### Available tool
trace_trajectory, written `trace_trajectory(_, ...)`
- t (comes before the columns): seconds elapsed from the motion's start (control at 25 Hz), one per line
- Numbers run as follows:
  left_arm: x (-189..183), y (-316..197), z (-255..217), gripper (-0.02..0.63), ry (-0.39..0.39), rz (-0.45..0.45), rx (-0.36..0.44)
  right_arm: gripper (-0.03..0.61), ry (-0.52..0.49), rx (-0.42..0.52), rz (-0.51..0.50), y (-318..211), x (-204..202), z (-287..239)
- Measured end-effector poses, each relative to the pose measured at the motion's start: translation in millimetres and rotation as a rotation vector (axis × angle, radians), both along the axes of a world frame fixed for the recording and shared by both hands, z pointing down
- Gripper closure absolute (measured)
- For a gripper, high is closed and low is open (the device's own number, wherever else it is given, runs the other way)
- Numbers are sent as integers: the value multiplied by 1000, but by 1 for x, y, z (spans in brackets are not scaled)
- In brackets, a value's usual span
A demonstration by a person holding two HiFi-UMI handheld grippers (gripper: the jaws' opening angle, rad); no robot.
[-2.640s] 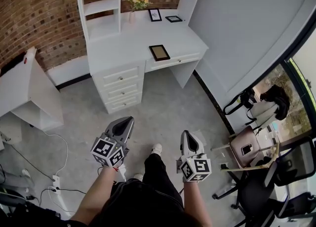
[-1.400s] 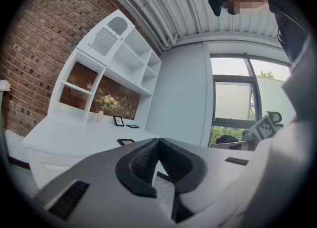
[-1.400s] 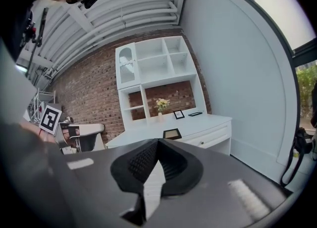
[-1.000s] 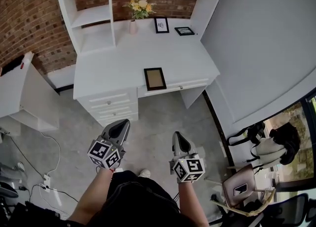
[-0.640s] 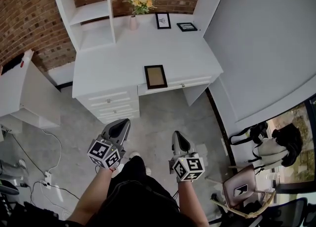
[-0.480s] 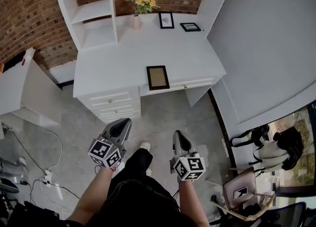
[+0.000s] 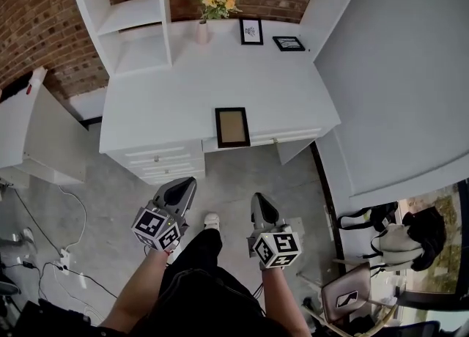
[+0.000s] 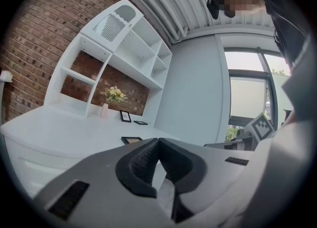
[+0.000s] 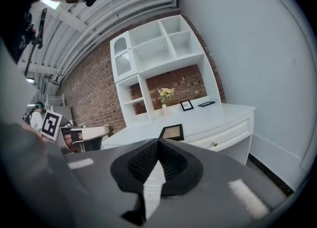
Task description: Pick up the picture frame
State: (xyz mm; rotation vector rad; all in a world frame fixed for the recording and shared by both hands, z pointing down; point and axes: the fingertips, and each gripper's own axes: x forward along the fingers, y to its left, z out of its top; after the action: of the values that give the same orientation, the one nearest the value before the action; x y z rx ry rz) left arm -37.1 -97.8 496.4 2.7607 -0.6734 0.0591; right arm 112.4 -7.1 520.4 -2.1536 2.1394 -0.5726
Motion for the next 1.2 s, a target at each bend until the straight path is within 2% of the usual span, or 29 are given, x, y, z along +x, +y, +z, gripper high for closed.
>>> trace_trajectory(0.4,29,-30,20,620,-18,1,-32,575,-1,-58,-45,-49,16,20)
trace_trajectory(1.0,61,-64,43,620,-32,0,-86,574,-17,-152,-43,-95,51,49)
trace_trajectory(1.08,66,-70,44,620,-29,-3,-94,534,-30,-166,-48,-102,55,53)
trace_trajectory(1.2,71,-73,46,620,-26,4,-106,525,-45,-174,-56,-112,56,55)
